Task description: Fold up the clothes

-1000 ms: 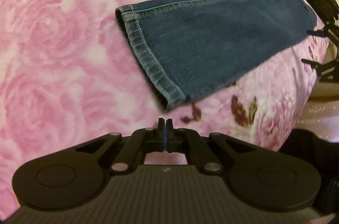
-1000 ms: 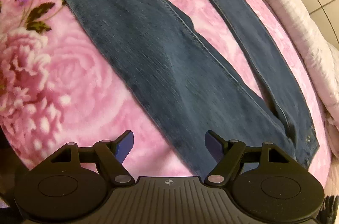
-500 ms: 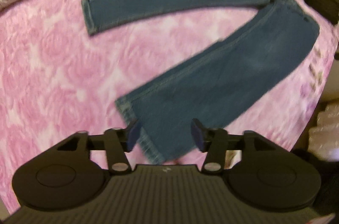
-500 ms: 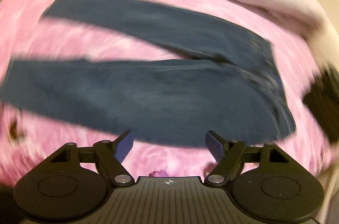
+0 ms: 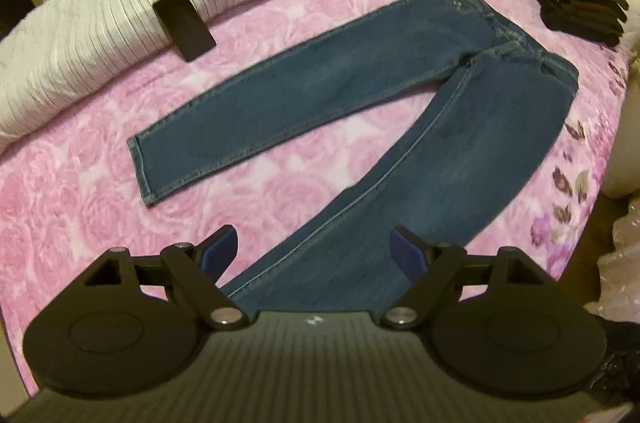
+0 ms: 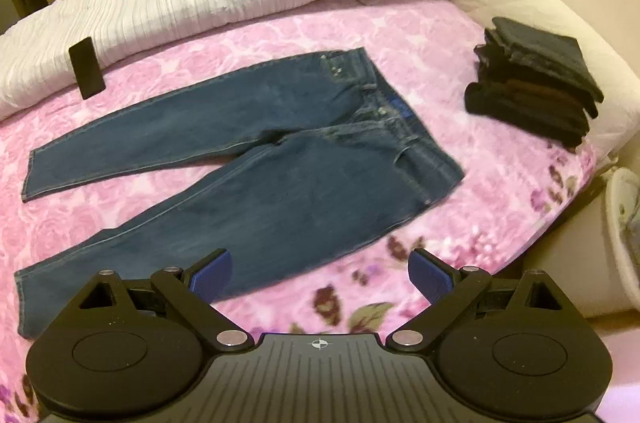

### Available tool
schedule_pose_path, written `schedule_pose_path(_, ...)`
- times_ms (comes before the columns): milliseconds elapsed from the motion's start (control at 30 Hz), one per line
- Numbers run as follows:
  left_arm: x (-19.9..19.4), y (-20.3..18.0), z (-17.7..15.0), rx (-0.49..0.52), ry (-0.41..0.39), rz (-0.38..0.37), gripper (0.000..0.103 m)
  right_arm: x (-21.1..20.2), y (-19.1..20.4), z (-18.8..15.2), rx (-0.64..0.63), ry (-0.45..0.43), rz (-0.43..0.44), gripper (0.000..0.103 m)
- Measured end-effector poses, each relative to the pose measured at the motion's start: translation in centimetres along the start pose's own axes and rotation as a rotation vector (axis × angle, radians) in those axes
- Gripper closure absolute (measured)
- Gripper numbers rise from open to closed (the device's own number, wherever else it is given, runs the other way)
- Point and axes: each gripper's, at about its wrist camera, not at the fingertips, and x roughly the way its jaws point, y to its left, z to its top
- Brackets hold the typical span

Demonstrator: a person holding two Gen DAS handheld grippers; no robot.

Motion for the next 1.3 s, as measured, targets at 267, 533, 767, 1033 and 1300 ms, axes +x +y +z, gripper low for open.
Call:
schedule_pose_path(267, -2.2, -8.9, 1.2, -0.121, -0.022, 0.107, 0.023, 0.8, -7.6, 1.5, -0.091, -0.024, 0.117, 0.007)
schedule_pose_path(533, -4.4, -17.9, -0.4, -0.246, 0.019, 0.179, 0.023, 1.6, -14.9, 2.2, -0.171, -0.016, 0.202, 0.007)
schedule_pose_path(767, -5.2, -21.2, -1.0, -0.254, 0.043, 0.209, 0.023, 2.4, -17.8, 2.8, -0.18, -0.02, 0.244, 0.007)
schedule_pose_path(1033, -6.0, -21.6, -0.1, -0.279, 0.02, 0.24, 0.023, 3.2, -18.0, 4.4, -0.202, -0.021, 0.278, 0.007)
schedule_pose_path(1300, -6.1, -21.4, -0.6, -0.301, 0.03, 0.26, 0.023, 4.0, -16.8, 5.2, -0.228, -0.021, 0.301, 0.007)
